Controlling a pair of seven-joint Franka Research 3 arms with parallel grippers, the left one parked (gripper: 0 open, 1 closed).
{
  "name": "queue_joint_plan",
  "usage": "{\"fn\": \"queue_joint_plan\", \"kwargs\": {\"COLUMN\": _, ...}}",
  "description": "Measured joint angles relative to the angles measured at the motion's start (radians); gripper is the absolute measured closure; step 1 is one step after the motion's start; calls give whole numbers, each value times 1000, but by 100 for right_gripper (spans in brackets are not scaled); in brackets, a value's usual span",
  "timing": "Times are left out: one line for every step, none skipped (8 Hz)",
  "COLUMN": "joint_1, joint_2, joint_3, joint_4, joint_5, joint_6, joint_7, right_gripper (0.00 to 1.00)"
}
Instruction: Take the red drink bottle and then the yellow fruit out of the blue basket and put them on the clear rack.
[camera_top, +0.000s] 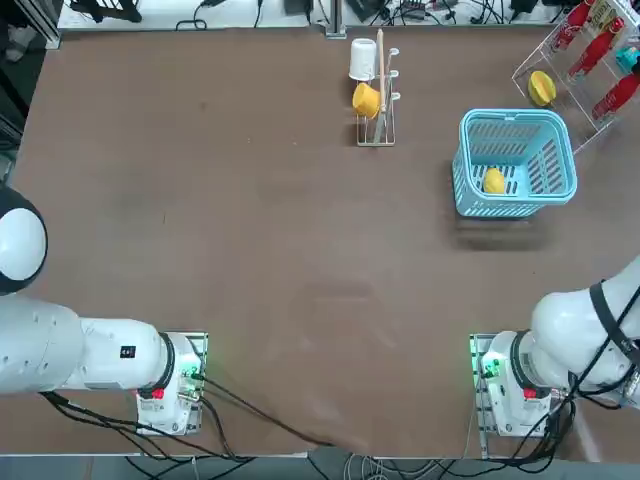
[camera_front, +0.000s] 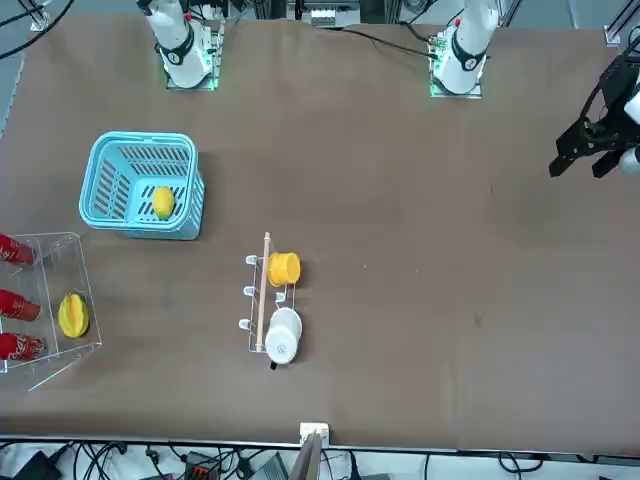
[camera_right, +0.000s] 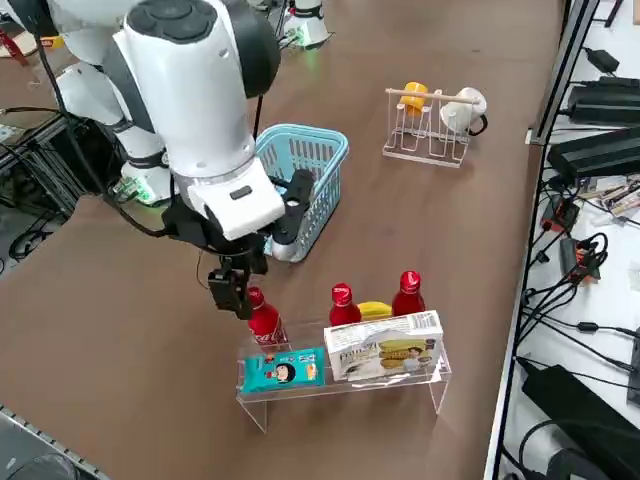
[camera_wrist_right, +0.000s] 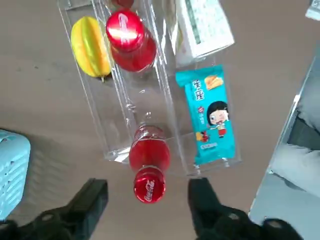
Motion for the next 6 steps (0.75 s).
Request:
{"fn": "queue_joint_plan", "kwargs": {"joint_1": 2, "joint_2": -9, "joint_3": 2, "joint_4": 12, "joint_5": 0, "joint_6": -13, "joint_7": 2, "right_gripper": 0}}
{"fn": "queue_joint_plan", "kwargs": {"joint_1": 6, "joint_2": -29, "joint_3": 7, "joint_4": 20, "joint_5": 2, "joint_6": -42, "joint_7": 25, "right_gripper": 0}}
{"fn": "queue_joint_plan", "kwargs": {"joint_1": 17, "joint_2": -60, "joint_3": 13, "joint_4": 24, "joint_5": 4, "joint_6": -85, "joint_7": 76, "right_gripper": 0}}
{"fn": "queue_joint_plan", "kwargs": {"joint_1": 75, "joint_2": -141, "joint_3": 20, "joint_4": 18, "joint_5": 6, "joint_6": -184, "joint_7": 175, "right_gripper": 0}}
{"fn": "queue_joint_plan", "kwargs": {"joint_1": 98, "joint_2": -172, "joint_3": 21, "joint_4": -3, "joint_5": 21, "joint_6": -204, "joint_7": 218, "right_gripper": 0}}
{"fn": "queue_joint_plan", "kwargs": {"joint_1": 137, "joint_2": -226, "joint_3": 23, "joint_4": -70, "joint_5": 35, "joint_6": -212, "joint_7": 284, "right_gripper": 0}}
